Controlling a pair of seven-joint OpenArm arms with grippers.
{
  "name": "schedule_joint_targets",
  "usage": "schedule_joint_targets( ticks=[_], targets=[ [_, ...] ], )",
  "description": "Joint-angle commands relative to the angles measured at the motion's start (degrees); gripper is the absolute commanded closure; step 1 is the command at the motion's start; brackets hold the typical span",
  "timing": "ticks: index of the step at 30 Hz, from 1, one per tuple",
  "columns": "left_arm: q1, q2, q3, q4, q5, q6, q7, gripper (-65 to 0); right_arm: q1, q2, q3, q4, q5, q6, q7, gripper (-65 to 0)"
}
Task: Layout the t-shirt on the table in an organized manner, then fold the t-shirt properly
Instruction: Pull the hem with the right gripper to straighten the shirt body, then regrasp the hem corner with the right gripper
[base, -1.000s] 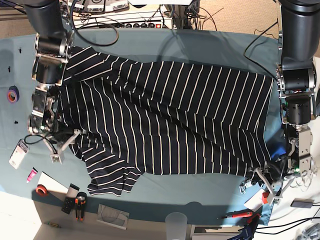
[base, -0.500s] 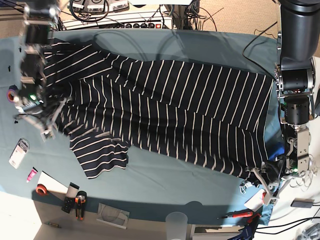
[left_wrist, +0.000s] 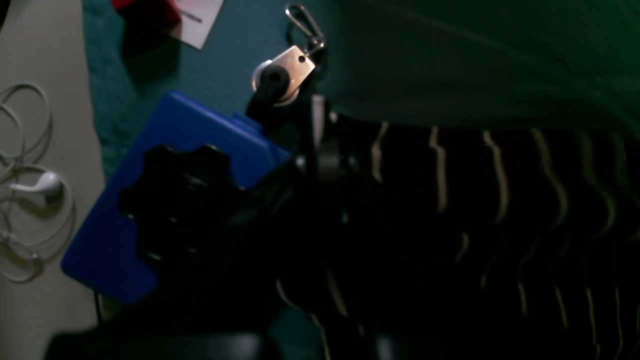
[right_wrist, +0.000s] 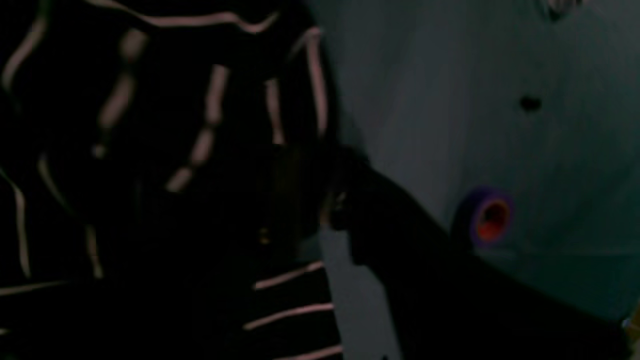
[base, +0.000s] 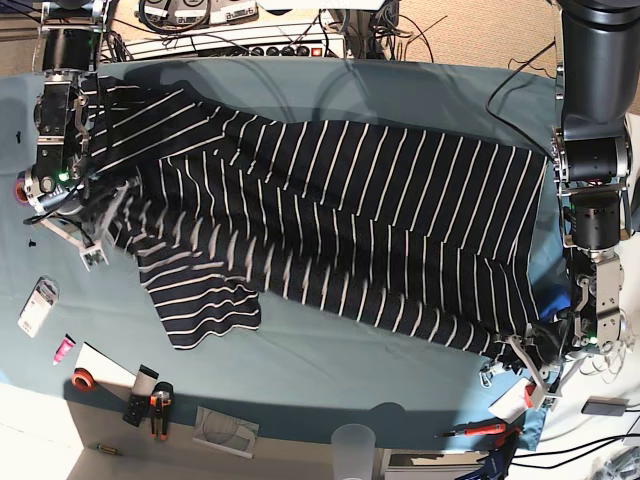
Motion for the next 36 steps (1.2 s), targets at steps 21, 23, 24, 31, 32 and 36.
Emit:
schedule_joint_targets(
  ticks=[21,23,24,31,32,36],
  targets=[
    [-2.29,-0.96,-0.22,1.03,-0.17,0.33,-0.44,0.0,32.13,-0.55,0.50,-37.48,5.25,4.76,25.29,-17.0],
    [-2.29,-0.94,-0.22,1.03,-0.20,-0.04,-0.46,0.0,37.07,-2.75,-1.29,-44.96,5.25,6.47,26.45,-17.0],
    [-2.29,-0.94,-0.22,1.03,-0.20,-0.07,-0.46,0.0,39.17,-3.93,-2.21,-48.35,5.03,6.73,26.91,-17.0],
    [-2.29,-0.94,-0.22,1.03,-0.17,-0.04,-0.44,0.0,44.54,-10.03,-4.07,-59.58,-1.25,5.46,30.84,-17.0],
    [-2.29,-0.96,-0.22,1.03,-0.17,-0.04,-0.42,0.0,44.54,-10.19,-4.07,-59.54,-1.20,5.49,30.47,-17.0],
    [-2.10,-1.14,-0.22,1.03,-0.15,-0.04,-0.44,0.0,44.59,-10.32,-4.07,-58.86,-1.20,5.49,28.00,-17.0]
  ],
)
